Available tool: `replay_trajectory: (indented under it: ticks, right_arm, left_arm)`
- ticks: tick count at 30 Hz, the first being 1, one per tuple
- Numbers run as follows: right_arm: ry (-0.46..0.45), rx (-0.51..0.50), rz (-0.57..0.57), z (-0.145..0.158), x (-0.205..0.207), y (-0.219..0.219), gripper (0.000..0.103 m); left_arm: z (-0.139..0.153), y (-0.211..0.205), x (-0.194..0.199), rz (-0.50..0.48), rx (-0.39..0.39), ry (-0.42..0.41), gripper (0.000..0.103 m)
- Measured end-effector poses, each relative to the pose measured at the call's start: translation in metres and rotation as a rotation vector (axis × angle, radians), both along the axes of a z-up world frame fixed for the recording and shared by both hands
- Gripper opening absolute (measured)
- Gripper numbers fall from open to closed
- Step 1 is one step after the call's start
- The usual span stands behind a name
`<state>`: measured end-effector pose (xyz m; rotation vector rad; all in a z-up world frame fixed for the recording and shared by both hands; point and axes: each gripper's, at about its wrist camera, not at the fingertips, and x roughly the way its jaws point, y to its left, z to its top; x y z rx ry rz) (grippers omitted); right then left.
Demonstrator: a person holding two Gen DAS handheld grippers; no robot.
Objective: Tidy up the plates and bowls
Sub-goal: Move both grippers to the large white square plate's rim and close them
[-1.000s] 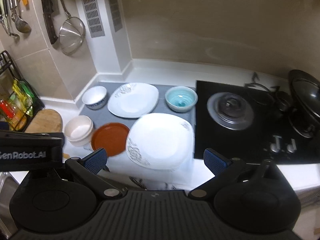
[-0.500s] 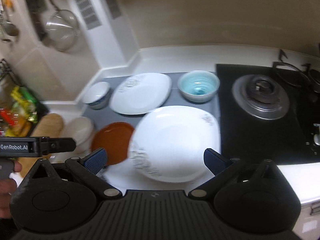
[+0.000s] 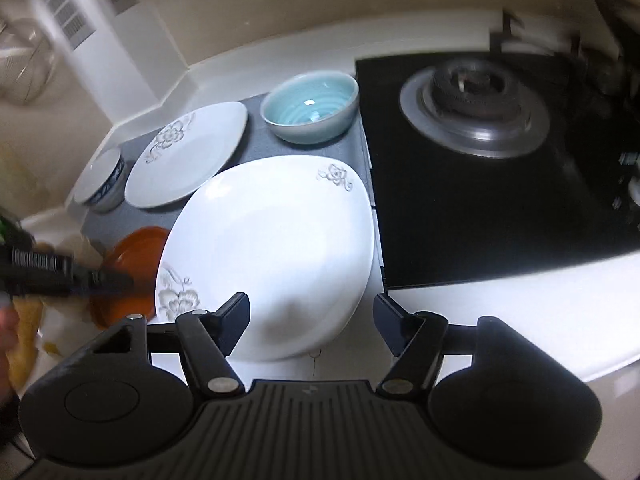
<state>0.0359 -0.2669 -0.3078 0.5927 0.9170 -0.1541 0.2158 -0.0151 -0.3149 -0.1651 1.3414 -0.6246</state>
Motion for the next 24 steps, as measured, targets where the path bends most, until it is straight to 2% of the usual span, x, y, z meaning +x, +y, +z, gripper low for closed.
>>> replay_trajectory:
  ticks: [1, 2, 4, 6, 8, 10, 13, 15, 17, 20, 24]
  right_arm:
    - [-0.017, 0.05, 0.009, -0.002, 0.001, -0.007, 0.074]
    - [-0.021, 0.053, 0.027, -0.003, 0.003, -0.011, 0.074]
    - [-0.005, 0.011, 0.043, -0.008, 0.008, -0.017, 0.074]
    - [0.006, 0.052, 0.029, -0.017, 0.012, -0.029, 0.065]
    - [0.017, 0.098, 0.034, -0.026, 0.016, -0.037, 0.062]
    - [0.041, 0.078, 0.077, -0.033, 0.024, -0.038, 0.062]
    - [0.053, 0.046, 0.117, -0.039, 0.033, -0.038, 0.058]
    - [0.049, 0.058, 0.12, -0.041, 0.038, -0.04, 0.041]
    - [0.072, 0.04, 0.128, -0.045, 0.045, -0.039, 0.034]
    - [0.108, 0.014, 0.148, -0.049, 0.052, -0.039, 0.019]
    - [0.105, -0.012, 0.21, -0.042, 0.047, -0.042, 0.014]
  left_arm:
    - [-0.003, 0.0, -0.003, 0.016, 0.002, 0.014, 0.025]
    - [-0.005, -0.001, -0.006, 0.026, -0.007, 0.024, 0.025]
    - [-0.005, -0.004, -0.009, 0.035, -0.036, 0.027, 0.025]
    - [-0.005, -0.011, -0.01, 0.053, -0.034, 0.026, 0.025]
    - [-0.011, -0.019, -0.009, 0.054, -0.031, 0.061, 0.025]
    - [-0.019, -0.026, -0.009, 0.056, -0.014, 0.1, 0.021]
    - [-0.023, -0.03, -0.01, 0.074, -0.014, 0.109, 0.02]
    - [-0.029, -0.034, -0.009, 0.082, -0.019, 0.14, 0.016]
    - [-0.038, -0.039, -0.006, 0.092, -0.021, 0.171, 0.011]
    - [-0.044, -0.046, -0.004, 0.098, -0.024, 0.206, 0.008]
    - [-0.027, -0.049, -0.013, 0.066, -0.049, 0.148, 0.005]
